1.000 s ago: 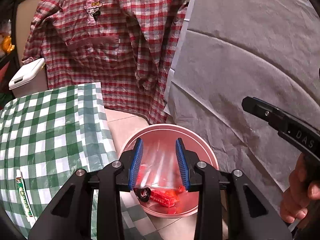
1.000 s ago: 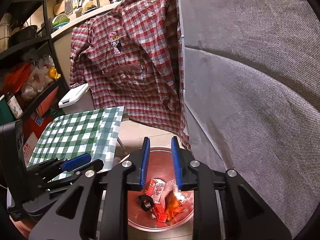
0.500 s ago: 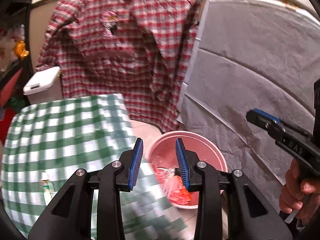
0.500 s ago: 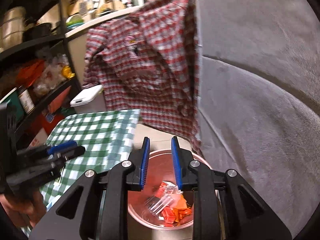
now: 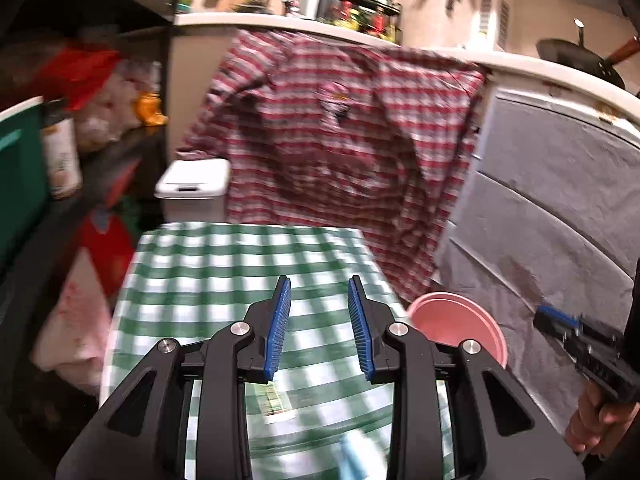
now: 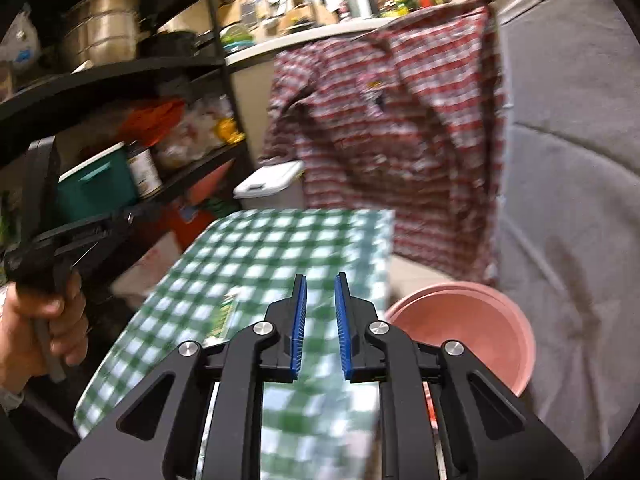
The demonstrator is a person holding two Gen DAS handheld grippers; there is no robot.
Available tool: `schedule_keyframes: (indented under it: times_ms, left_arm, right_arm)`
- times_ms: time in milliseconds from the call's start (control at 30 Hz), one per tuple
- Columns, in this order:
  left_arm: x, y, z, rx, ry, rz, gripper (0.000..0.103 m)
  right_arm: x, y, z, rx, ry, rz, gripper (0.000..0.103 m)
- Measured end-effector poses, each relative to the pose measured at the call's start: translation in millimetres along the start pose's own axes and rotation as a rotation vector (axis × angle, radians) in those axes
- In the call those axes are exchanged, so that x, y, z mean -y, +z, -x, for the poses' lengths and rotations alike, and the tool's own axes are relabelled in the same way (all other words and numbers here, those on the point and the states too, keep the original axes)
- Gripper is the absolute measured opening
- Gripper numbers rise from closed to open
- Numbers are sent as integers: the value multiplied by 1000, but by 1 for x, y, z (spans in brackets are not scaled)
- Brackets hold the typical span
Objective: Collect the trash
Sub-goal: 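Move the left tool to the green ointment tube while the right tool grips the blue mask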
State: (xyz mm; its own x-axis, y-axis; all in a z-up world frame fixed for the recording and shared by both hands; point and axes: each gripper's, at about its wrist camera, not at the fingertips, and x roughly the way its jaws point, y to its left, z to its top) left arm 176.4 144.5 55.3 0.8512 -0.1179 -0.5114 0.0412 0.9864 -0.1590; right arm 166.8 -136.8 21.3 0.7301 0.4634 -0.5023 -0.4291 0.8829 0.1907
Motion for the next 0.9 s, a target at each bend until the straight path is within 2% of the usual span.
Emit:
schedule_keyframes:
  times_ms: [233, 367, 433, 533, 700, 733, 800, 833, 867, 900]
  left_arm:
    - [-57, -6, 26, 19, 86, 35, 29]
    - [-81, -9, 29, 17, 112, 58, 29]
    - [-88, -11, 30, 14, 119, 63, 29]
    - [-96, -14, 28, 8, 120, 69, 29]
    - [-99, -21, 13, -26, 110, 61, 29]
    - [-98, -23, 8, -37, 105, 59, 29]
    - [-97, -28, -3, -63, 91, 61, 29]
    - [-97, -31, -8, -75, 84, 64, 29]
    - [-95, -35, -17, -95, 77, 67, 29]
    - [-94, -38, -23, -107, 72, 68, 30]
  right_arm:
    - [-76, -38, -32, -105, 115, 120, 17]
    - [-103, -63, -64, -226, 166, 175, 34]
    - [-109, -71, -77, -265, 165, 193, 35]
    - [-113, -82, -97, -340, 159, 207, 43]
    - [-116, -98, -117, -428, 120, 237, 43]
    - [-115, -99, -118, -433, 119, 240, 42]
    - [-114, -100, -120, -443, 111, 253, 32]
    - [-112, -100, -120, -446, 108, 257, 25]
    - [-111, -99, -120, -448, 107, 260, 14]
    - [-110, -97, -120, -448, 102, 263, 10]
